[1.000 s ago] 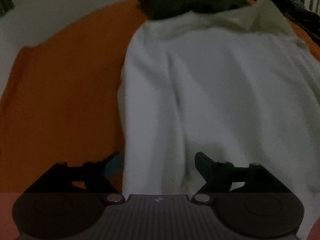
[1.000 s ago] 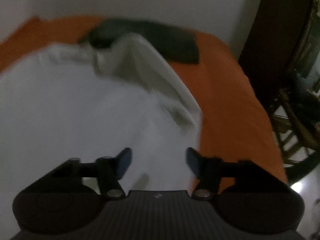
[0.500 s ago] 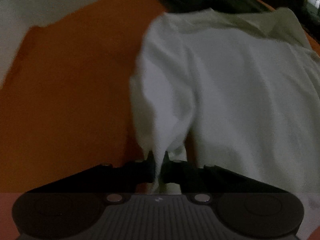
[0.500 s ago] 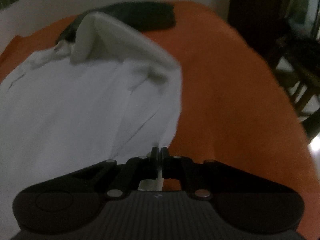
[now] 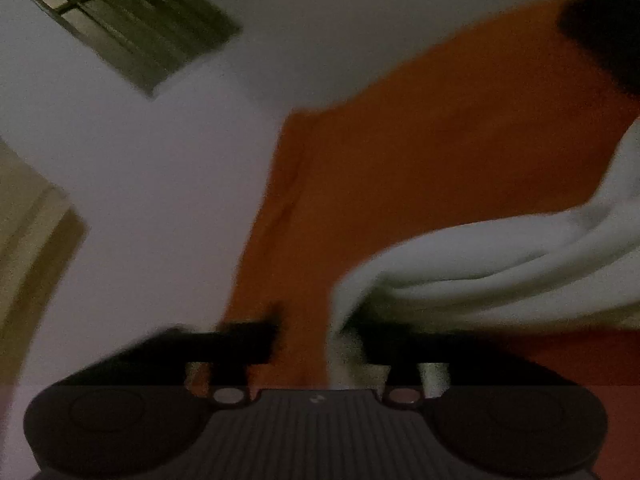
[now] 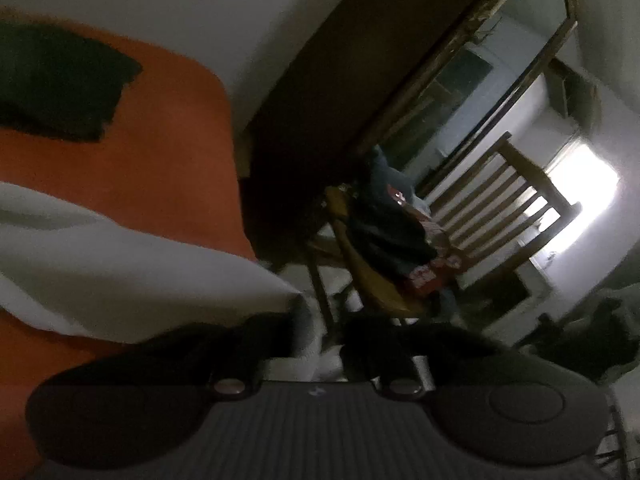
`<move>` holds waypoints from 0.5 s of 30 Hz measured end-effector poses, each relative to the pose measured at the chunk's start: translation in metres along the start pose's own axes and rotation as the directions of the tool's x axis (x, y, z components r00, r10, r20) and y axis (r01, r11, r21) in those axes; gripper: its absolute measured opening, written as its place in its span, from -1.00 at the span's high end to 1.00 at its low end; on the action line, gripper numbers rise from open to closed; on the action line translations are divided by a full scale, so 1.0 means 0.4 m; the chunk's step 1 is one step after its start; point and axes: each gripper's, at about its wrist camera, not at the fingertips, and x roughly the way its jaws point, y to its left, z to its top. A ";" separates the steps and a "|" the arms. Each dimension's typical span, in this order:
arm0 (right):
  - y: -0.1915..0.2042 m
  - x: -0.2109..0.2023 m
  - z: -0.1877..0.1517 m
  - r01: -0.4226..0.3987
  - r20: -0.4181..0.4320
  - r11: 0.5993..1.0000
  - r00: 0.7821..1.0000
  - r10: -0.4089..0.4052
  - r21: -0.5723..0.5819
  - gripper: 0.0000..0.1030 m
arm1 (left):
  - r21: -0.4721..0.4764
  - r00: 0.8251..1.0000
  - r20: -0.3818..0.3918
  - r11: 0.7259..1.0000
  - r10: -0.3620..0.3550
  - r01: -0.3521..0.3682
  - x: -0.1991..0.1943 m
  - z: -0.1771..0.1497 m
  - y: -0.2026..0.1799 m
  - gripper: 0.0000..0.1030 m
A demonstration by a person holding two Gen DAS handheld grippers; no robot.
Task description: Fold clothes
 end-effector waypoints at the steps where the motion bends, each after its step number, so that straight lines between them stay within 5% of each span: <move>1: 0.013 -0.009 -0.006 -0.026 0.009 0.999 1.000 0.026 -0.021 -0.51 | 0.002 0.999 0.022 1.000 -0.025 0.025 -0.013 -0.007 -0.003 -0.19; 4: 0.051 -0.075 -0.030 -0.129 0.068 0.988 0.989 0.135 -0.084 -0.57 | 0.001 0.980 0.087 0.984 -0.177 0.178 -0.071 -0.037 -0.003 -0.18; 7: 0.074 -0.165 -0.063 -0.250 0.104 0.964 0.960 0.259 -0.094 -0.56 | -0.020 0.930 0.163 0.941 -0.331 0.338 -0.159 -0.091 0.016 -0.27; 8: 0.081 -0.202 -0.079 -0.291 0.114 0.952 0.947 0.300 -0.090 -0.56 | -0.022 0.904 0.190 0.919 -0.383 0.394 -0.197 -0.116 0.024 -0.27; 11: 0.095 -0.349 -0.153 -0.412 0.147 0.908 0.896 0.418 -0.075 -0.56 | 0.034 0.793 0.296 0.835 -0.533 0.549 -0.378 -0.250 0.021 -0.41; 15: 0.110 -0.603 -0.326 -0.617 0.225 0.785 0.759 0.611 -0.050 -0.57 | 0.117 0.660 0.372 0.738 -0.653 0.664 -0.596 -0.480 -0.028 -0.43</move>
